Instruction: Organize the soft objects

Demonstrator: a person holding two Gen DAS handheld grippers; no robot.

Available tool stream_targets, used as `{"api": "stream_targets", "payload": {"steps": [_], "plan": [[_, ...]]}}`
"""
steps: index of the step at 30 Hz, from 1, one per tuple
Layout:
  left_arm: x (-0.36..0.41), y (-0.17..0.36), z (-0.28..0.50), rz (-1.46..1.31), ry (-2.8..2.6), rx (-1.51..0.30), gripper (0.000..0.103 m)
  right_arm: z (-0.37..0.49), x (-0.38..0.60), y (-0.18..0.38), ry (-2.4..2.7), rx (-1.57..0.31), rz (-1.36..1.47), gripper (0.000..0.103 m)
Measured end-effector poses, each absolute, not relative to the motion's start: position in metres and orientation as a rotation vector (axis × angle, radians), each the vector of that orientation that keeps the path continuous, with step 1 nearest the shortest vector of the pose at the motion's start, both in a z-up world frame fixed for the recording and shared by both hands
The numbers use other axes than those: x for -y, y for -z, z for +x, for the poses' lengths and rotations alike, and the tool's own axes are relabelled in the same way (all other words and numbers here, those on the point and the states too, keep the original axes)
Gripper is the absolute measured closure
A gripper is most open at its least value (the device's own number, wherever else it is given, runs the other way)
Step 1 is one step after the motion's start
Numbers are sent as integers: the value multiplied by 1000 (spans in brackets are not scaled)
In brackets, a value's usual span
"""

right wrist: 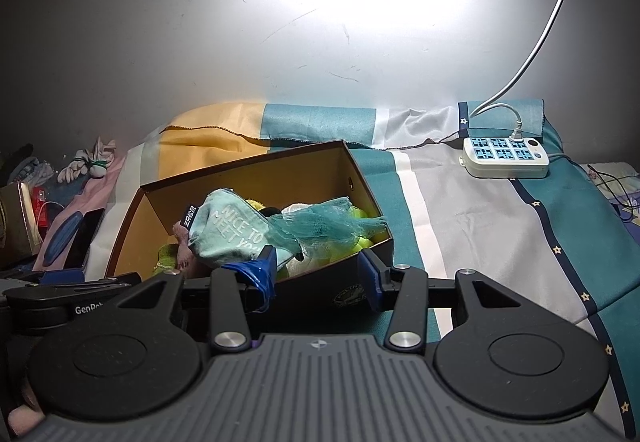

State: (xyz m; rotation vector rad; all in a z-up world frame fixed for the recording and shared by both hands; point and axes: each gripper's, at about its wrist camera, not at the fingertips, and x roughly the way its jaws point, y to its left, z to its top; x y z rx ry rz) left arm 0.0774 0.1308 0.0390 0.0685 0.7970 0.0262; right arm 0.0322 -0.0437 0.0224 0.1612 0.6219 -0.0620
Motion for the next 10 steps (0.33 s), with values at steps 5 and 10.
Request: {"api": "stream_targets", "payload": {"steps": [5, 10], "plan": [[-134, -37, 78, 25, 8, -800, 33, 34, 43, -21, 57, -628, 155, 74], [-133, -40, 76, 26, -9, -769, 36, 34, 43, -20, 61, -631, 155, 74]]}}
